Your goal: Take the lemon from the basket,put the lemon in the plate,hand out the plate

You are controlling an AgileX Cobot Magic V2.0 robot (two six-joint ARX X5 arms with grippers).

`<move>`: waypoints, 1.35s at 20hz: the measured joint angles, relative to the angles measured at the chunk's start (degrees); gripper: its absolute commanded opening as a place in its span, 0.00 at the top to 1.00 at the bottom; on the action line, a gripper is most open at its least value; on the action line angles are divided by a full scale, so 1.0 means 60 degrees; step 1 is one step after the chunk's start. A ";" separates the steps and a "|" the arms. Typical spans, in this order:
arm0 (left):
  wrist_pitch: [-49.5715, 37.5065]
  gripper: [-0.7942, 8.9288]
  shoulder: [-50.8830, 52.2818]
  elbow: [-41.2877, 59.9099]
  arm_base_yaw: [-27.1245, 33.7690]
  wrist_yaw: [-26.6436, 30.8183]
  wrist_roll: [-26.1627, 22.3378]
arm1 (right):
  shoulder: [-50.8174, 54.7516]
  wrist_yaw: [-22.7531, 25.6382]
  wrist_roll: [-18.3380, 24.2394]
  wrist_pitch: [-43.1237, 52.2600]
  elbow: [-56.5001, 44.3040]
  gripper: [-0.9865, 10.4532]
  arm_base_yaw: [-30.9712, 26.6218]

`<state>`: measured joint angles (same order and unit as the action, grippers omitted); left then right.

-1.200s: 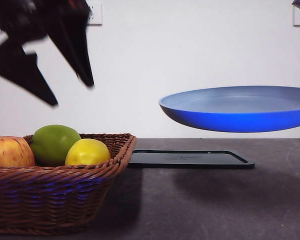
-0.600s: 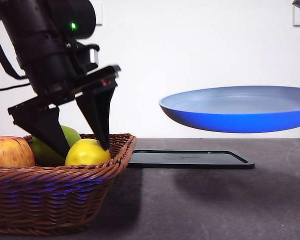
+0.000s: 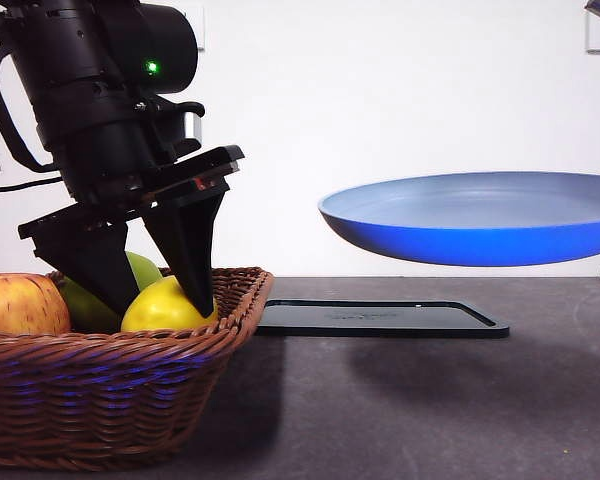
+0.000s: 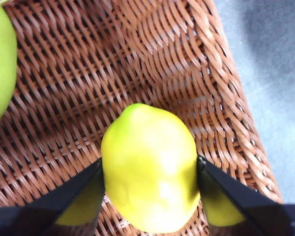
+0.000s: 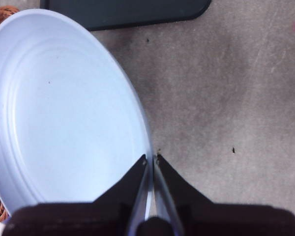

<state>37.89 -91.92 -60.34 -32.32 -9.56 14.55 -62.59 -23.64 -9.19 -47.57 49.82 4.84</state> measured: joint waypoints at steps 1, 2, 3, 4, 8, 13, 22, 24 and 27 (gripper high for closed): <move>0.0022 0.72 0.0018 0.0000 0.0007 -0.0004 -0.0058 | 0.0000 0.0000 0.0000 0.0004 0.0000 0.91 0.0004; 0.0109 0.72 0.0080 0.0000 0.0047 0.0000 -0.0109 | 0.0000 0.0000 0.0000 0.0011 0.0000 0.91 0.0000; 0.0244 0.72 0.0211 0.0000 0.0102 0.0004 -0.0142 | 0.0000 0.0000 0.0000 0.0062 0.0000 0.91 0.0000; 0.0353 0.72 0.0481 -0.0015 0.0153 0.0004 -0.0168 | 0.0000 0.0004 0.0000 0.0157 0.0000 0.91 0.0000; 0.0284 0.72 0.1912 -0.0852 0.0186 -0.0867 -0.0175 | -0.0091 0.0000 -0.0007 0.0521 0.0000 0.91 0.0004; -0.0838 0.72 0.2517 -0.1730 -0.0670 -0.2805 -0.0153 | -0.0729 0.0000 -0.0157 0.0543 0.0000 0.91 0.0477; -0.0863 0.72 0.0980 -0.1719 -0.2816 -0.0962 -0.0546 | -0.1086 -0.0448 -0.0510 0.0834 0.0000 0.91 0.1603; -0.0874 0.72 0.0608 -0.1719 -0.2976 -0.0798 -0.0608 | -0.1086 -0.0823 -0.0543 0.0903 0.0000 0.91 0.1599; -0.0856 0.72 0.0193 -0.1705 -0.3020 -0.0681 -0.0667 | -0.1093 -0.0907 -0.0546 0.0903 0.0000 0.91 0.1603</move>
<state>32.75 -90.76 -70.57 -50.43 -13.65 10.55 -69.14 -29.08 -12.47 -42.15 49.82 14.46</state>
